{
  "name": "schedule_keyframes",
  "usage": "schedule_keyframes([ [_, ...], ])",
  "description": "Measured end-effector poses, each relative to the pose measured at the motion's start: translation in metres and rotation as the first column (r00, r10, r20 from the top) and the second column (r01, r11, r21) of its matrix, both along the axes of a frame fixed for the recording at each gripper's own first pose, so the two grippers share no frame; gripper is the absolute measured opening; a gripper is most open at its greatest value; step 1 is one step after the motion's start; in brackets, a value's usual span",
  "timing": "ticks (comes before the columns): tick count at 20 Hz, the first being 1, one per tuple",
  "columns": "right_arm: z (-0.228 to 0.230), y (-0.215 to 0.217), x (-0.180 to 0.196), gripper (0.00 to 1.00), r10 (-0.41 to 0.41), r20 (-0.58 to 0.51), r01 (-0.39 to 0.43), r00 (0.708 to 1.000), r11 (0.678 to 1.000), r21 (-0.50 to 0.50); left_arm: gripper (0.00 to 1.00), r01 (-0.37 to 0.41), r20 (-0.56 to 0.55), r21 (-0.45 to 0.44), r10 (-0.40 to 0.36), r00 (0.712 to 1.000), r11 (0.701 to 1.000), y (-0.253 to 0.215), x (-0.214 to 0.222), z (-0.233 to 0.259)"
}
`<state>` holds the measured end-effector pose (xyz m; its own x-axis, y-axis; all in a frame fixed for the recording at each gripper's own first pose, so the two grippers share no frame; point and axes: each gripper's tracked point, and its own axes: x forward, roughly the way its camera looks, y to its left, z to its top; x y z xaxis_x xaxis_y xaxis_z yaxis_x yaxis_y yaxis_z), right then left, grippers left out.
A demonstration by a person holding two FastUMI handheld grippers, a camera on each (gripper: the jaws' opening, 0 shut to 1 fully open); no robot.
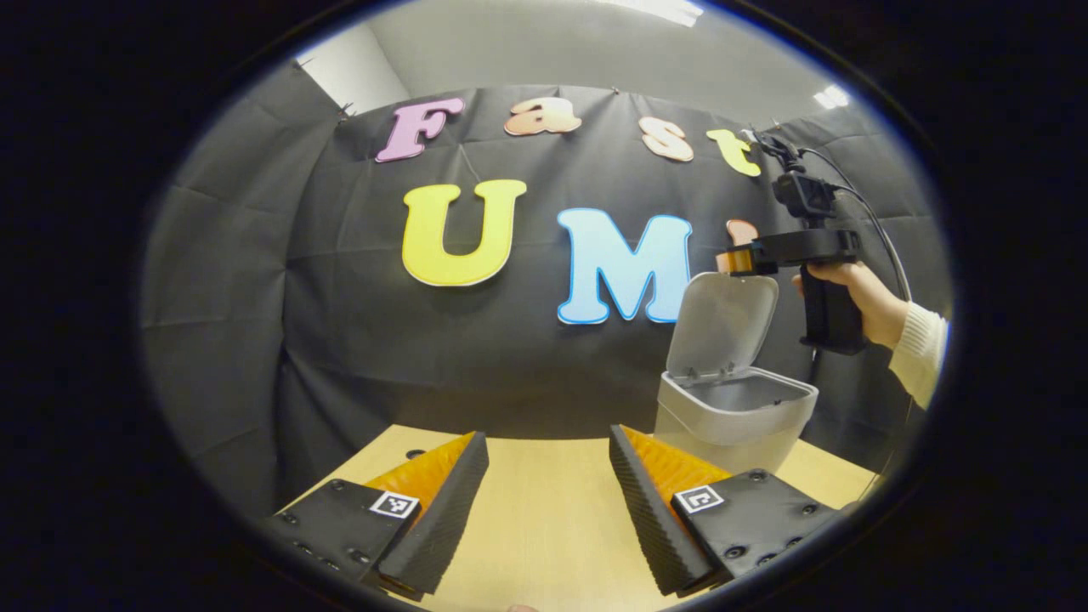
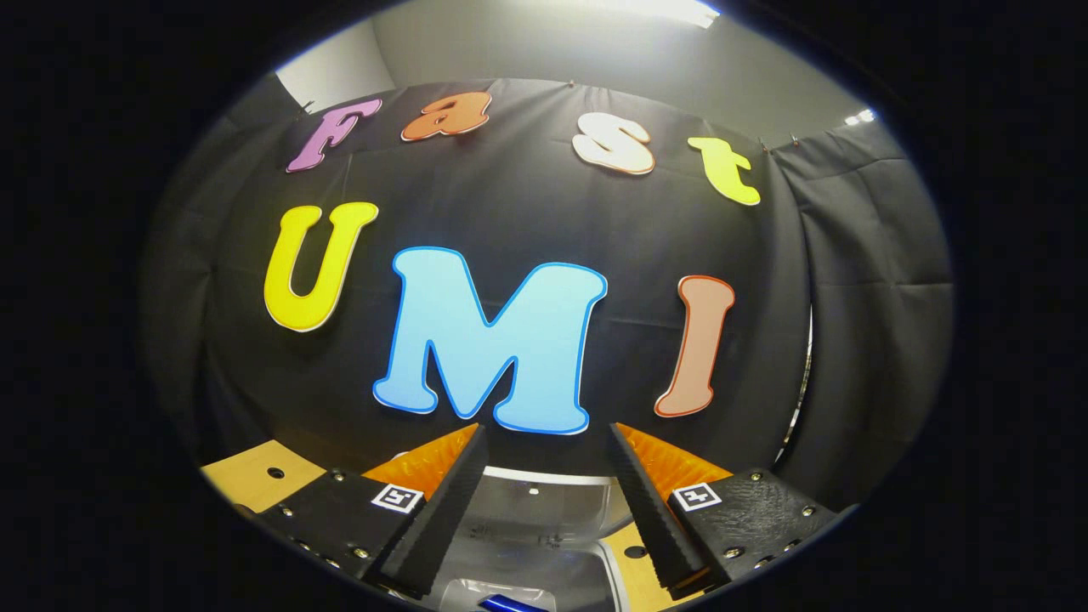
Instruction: Press the lid of the desktop garbage bin to open it, pick up the crumpled paper on the desktop and throw it into the bin, then pick up the pop can on the desktop and drop it into the bin, and finally close the garbage bin lid.
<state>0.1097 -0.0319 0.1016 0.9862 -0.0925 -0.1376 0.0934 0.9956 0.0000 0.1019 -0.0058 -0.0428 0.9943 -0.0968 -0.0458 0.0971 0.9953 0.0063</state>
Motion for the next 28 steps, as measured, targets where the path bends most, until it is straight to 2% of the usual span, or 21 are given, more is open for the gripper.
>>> schedule_keyframes([
  [6, -0.009, 0.004, -0.024, 0.91, 0.013, -0.012, -0.013, 1.000, 1.000, 0.027, 0.94, -0.011, 0.017, 0.014, 0.011, 1.000, 1.000, 0.001, -0.022, -0.001],
  [14, -0.028, 0.011, -0.053, 0.91, 0.035, -0.044, -0.031, 0.998, 0.996, 0.078, 0.96, -0.025, 0.031, 0.025, 0.025, 0.999, 0.999, -0.001, -0.044, 0.006],
  [23, -0.077, 0.023, -0.081, 0.92, 0.087, -0.147, -0.055, 0.985, 0.976, 0.213, 0.96, -0.024, 0.021, 0.020, 0.024, 0.999, 1.000, -0.006, -0.047, 0.002],
  [28, -0.105, 0.032, -0.086, 0.91, 0.092, -0.200, -0.051, 0.975, 0.978, 0.205, 0.96, -0.019, 0.019, 0.021, 0.018, 1.000, 1.000, -0.008, -0.045, 0.002],
])
